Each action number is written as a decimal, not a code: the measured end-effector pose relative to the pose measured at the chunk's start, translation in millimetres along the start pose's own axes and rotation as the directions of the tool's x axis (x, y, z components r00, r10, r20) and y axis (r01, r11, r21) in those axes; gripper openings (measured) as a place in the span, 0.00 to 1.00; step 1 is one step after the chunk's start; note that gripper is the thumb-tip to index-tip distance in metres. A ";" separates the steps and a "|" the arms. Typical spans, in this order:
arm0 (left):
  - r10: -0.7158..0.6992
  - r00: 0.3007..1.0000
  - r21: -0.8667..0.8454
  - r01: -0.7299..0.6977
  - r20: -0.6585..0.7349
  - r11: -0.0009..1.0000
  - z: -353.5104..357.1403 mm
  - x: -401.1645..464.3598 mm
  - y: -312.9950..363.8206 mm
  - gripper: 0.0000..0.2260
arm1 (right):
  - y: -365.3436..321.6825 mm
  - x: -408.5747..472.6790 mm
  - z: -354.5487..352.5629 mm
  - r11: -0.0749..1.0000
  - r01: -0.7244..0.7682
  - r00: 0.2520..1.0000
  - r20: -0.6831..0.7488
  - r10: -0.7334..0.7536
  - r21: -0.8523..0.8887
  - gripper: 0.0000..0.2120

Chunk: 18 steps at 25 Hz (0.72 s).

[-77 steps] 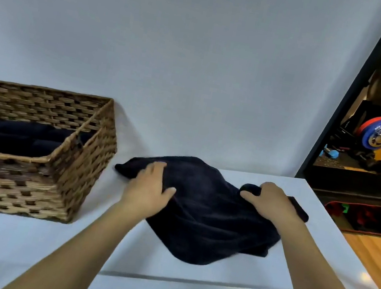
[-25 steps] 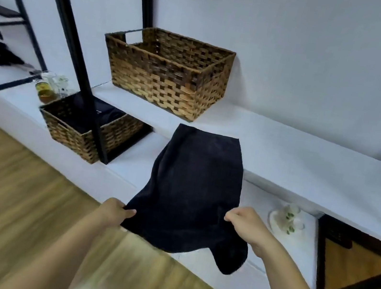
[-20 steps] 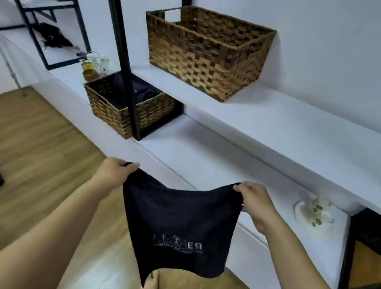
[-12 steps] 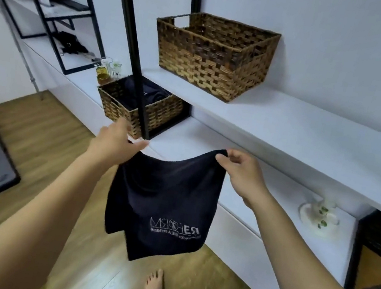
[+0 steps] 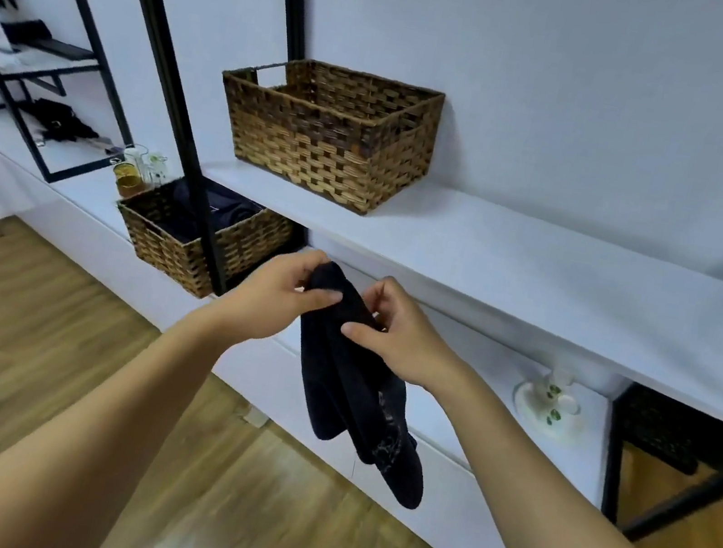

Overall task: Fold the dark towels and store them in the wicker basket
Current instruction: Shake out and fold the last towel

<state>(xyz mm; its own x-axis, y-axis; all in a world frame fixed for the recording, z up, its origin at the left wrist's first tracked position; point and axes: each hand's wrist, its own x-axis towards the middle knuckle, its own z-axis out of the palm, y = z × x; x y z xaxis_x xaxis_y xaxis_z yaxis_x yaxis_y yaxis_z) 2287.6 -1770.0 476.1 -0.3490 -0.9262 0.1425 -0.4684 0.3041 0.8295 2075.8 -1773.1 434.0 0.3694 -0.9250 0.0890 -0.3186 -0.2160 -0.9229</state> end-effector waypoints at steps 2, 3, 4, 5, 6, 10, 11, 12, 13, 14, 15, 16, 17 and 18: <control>-0.006 0.999 -0.127 0.002 -0.032 0.992 -3.6 7.0 13.1 0.04 | 15.9 -6.1 -7.3 0.993 -0.092 0.991 0.094 0.100 -0.079 0.10; -0.011 0.998 -0.166 0.002 -0.054 0.986 -6.9 9.6 18.5 0.05 | 25.2 -9.4 -9.1 0.983 -0.137 0.981 0.123 0.152 -0.123 0.09; -0.022 0.996 -0.187 0.006 -0.086 0.982 -10.7 13.1 20.8 0.06 | 35.0 -12.4 -11.4 0.971 -0.176 0.970 0.141 0.200 -0.165 0.09; -0.037 0.991 -0.201 0.011 -0.128 0.980 -14.6 15.0 23.0 0.05 | 43.6 -15.8 -12.8 0.958 -0.211 0.957 0.157 0.243 -0.192 0.09; -0.058 0.982 -0.219 0.018 -0.180 0.976 -19.8 16.5 22.2 0.04 | 50.1 -18.7 -13.9 0.949 -0.240 0.945 0.173 0.276 -0.202 0.10; -0.172 0.885 -0.304 0.036 -0.433 0.952 -46.0 21.7 9.3 0.02 | 56.5 -23.4 -18.5 0.953 -0.253 0.945 0.168 0.280 -0.166 0.13; -0.212 0.840 -0.312 0.054 -0.499 0.949 -53.3 23.2 3.7 0.01 | 54.3 -22.5 -21.2 0.954 -0.251 0.949 0.151 0.276 -0.164 0.12; -0.256 0.790 -0.315 0.084 -0.558 0.945 -59.8 25.3 -2.3 0.01 | 51.6 -20.2 -24.3 0.953 -0.257 0.950 0.138 0.279 -0.159 0.11; -0.291 0.739 -0.292 0.133 -0.607 0.947 -66.2 28.8 -11.9 0.02 | 47.7 -17.8 -27.6 0.953 -0.264 0.950 0.132 0.284 -0.149 0.09; -0.311 0.702 -0.235 0.206 -0.641 0.950 -71.2 33.8 -23.6 0.02 | 42.8 -14.7 -30.4 0.956 -0.265 0.951 0.127 0.281 -0.127 0.08; -0.314 0.683 -0.145 0.294 -0.659 0.945 -72.4 39.0 -32.4 0.04 | 35.5 -11.8 -32.4 0.961 -0.265 0.954 0.122 0.274 -0.082 0.07; -0.317 0.689 -0.057 0.372 -0.652 0.926 -68.2 43.9 -38.4 0.06 | 28.1 -7.8 -33.0 0.962 -0.274 0.956 0.108 0.273 -0.006 0.05; -0.309 0.716 0.015 0.407 -0.625 0.913 -57.6 48.9 -39.5 0.10 | 20.2 -2.8 -32.8 0.955 -0.285 0.957 0.086 0.278 0.087 0.04; -0.290 0.760 0.053 0.390 -0.581 0.919 -41.8 54.0 -37.2 0.13 | 15.0 4.4 -32.6 0.940 -0.294 0.956 0.052 0.290 0.171 0.04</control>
<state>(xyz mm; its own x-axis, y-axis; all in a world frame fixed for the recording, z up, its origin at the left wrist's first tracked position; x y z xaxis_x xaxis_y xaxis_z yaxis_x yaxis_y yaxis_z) 2320.1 -1840.7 475.5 0.3421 -0.9219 0.1818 -0.6094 -0.0704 0.7897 2044.2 -1790.6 432.7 0.3059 -0.9305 -0.2016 -0.2595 0.1223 -0.9580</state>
